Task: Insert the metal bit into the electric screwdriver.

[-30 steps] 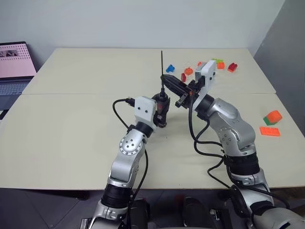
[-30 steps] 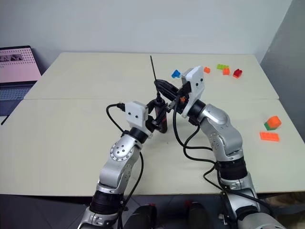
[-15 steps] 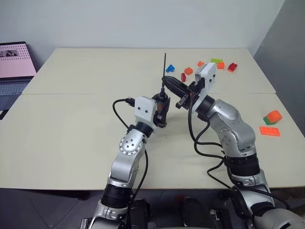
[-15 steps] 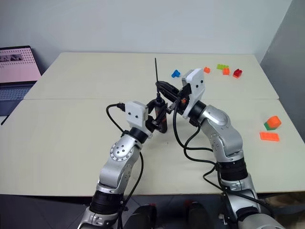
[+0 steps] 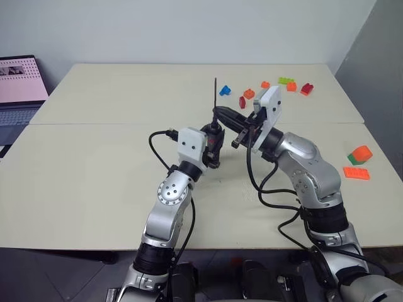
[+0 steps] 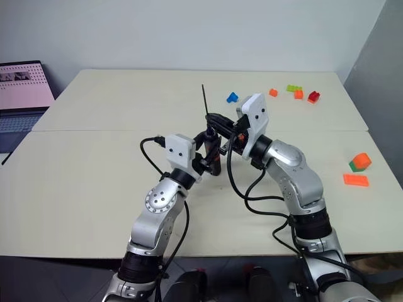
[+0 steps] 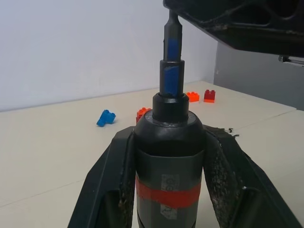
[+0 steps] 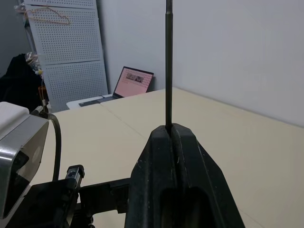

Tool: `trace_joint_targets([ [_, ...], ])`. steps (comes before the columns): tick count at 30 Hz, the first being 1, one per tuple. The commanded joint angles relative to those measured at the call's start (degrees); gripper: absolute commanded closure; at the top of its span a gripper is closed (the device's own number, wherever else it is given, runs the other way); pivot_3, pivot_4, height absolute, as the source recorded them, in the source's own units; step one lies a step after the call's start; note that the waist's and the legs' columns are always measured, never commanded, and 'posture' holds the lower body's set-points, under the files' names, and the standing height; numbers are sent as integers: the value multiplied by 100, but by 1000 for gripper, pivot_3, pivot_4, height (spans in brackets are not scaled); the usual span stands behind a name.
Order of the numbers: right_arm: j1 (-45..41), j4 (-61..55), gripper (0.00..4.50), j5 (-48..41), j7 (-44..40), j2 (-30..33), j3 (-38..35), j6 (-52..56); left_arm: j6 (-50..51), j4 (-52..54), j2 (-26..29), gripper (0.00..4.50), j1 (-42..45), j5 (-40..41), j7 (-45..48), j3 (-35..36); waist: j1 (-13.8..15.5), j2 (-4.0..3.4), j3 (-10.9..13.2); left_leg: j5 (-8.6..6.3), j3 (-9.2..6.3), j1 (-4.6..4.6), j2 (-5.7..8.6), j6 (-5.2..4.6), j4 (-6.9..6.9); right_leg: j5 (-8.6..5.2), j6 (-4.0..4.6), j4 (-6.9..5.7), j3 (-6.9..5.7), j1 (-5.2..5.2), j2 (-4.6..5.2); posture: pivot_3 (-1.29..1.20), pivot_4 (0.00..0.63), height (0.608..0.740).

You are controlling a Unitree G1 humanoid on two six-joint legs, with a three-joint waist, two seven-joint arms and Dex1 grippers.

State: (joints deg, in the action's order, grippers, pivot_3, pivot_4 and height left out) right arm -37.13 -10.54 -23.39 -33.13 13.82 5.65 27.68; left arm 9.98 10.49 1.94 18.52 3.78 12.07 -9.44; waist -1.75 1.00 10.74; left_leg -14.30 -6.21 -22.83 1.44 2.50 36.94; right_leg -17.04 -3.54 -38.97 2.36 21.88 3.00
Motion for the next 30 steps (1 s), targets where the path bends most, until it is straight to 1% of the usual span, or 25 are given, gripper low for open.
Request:
trace_joint_targets([
  [1, 79, -244, 4500, -105, -126, 44, 49, 116, -45, 88, -1, 2857, 4, -39, -1, -9, 2, 0, 0, 0, -1, 0, 0, 0, 0, 0, 0, 0, -1, 0, 0, 0, 150, 740],
  [3, 81, -257, 4500, -114, -98, 45, 26, 124, -47, 93, 3, 2857, -1, -35, -1, -11, 2, 0, 0, 0, 0, 0, 0, 0, 0, 0, 0, 0, 0, -1, 0, 0, 150, 740],
  [4, 67, -267, 4099, -168, -100, 50, -31, 142, -46, 91, 2, 2857, 0, -32, -2, -12, 2, 0, 0, 0, -1, 0, 0, 0, 0, 0, 0, 0, 0, -1, 0, 0, 150, 740],
  [5, 58, -276, 4045, -210, -105, 52, -73, 157, -46, 88, 1, 2857, 2, -31, -2, -12, 2, 0, 0, 0, 0, 1, 0, 0, 0, 0, 0, 0, 0, -1, 0, 0, 150, 740],
  [6, 45, -287, 3778, -249, -115, 70, -116, 177, -47, 88, 1, 2857, 2, -30, -2, -12, 2, 0, 0, 0, 0, 0, 0, 0, 0, 0, 0, 0, -2, -1, 0, 0, 150, 740],
  [8, 36, -310, 3404, -344, -154, 105, -201, 225, -49, 84, 0, 2857, 7, -29, -4, -12, 2, 0, 0, 0, 0, 0, 0, 0, 0, 0, 0, 1, -1, -1, 0, 0, 150, 740],
  [11, 25, -336, 2569, -462, -203, 219, -317, 302, -50, 76, -7, 2857, 19, -31, -10, -14, 3, 0, 0, 0, 0, -1, 0, 0, 0, 0, 0, 2, 0, -1, 1, 0, 150, 740],
  [14, 22, -376, 1812, -597, -268, 400, -514, 400, -46, 107, 0, 2857, 23, -35, -8, -15, 5, 0, 0, 0, 0, -1, 0, 0, 0, 0, 0, 2, 0, -1, 1, 0, 150, 740],
  [15, 27, -391, 1488, -638, -286, 483, -583, 432, -34, 137, 14, 2857, 35, -33, -2, -5, 6, 0, 0, 0, 0, -2, 0, 0, 0, 0, 0, 2, -1, -1, 1, 0, 150, 740],
  [18, 50, -437, 842, -677, -338, 724, -709, 473, 52, 236, 119, 2857, 124, -51, 63, 9, 3, 0, 0, 0, 2, -2, 1, -1, -1, 0, 0, 2, 0, -1, 1, 0, 150, 740],
  [19, 55, -445, 705, -673, -352, 799, -733, 468, 93, 268, 161, 2857, 163, -56, 79, 22, 1, 0, 0, 0, 2, -3, 1, -1, -1, 0, 0, 2, -1, -1, 1, 0, 150, 740],
  [21, 82, -483, 225, -714, -435, 1000, -828, 499, 246, 357, 300, 2857, 305, -132, 79, 77, -8, 0, 0, -1, 4, -2, 2, -1, -2, 0, 0, 2, 0, -1, 0, 0, 150, 740],
  [22, 115, -528, 6, -720, -512, 1189, -910, 532, 388, 414, 513, 2857, 497, -255, 132, 126, -8, 1, 1, -1, 4, -2, 3, -1, -2, 0, 0, 2, -1, 0, -2, 0, 150, 740],
  [24, 219, -627, 0, -726, -679, 1626, -1103, 606, 737, 409, 1156, 2857, 1062, -631, 358, 188, -9, 2, 2, -1, 7, -5, 11, -1, -1, 0, 0, 1, -3, 1, -5, 0, 150, 740],
  [25, 305, -683, 0, -645, -804, 1897, -1135, 601, 875, 313, 1556, 2857, 1377, -793, 633, 136, 4, 3, 7, -1, 8, -4, 16, -1, -4, 0, 0, 3, -3, 2, -11, 0, 150, 740],
  [27, 503, -796, 0, -459, -1064, 2429, -1108, 545, 965, -39, 2420, 2858, 1909, -1108, 1469, -222, 16, 9, 18, 0, 5, -24, 22, -1, -2, 0, 0, 0, -15, 18, -17, 0, 150, 740],
  [29, 632, -864, 0, -321, -1250, 2813, -1047, 469, 808, -391, 3064, 2858, 2207, -1420, 2134, -655, 9, 8, 17, 0, 11, -23, 20, 0, -6, 0, 1, 6, -13, 20, -19, 0, 150, 740],
  [30, 683, -896, 0, -261, -1360, 2978, -1021, 423, 571, -590, 3337, 2858, 2330, -1637, 2450, -899, 8, 8, 17, 0, 17, -23, 22, 0, -7, 0, 1, 5, -9, 20, -17, 0, 150, 740],
])
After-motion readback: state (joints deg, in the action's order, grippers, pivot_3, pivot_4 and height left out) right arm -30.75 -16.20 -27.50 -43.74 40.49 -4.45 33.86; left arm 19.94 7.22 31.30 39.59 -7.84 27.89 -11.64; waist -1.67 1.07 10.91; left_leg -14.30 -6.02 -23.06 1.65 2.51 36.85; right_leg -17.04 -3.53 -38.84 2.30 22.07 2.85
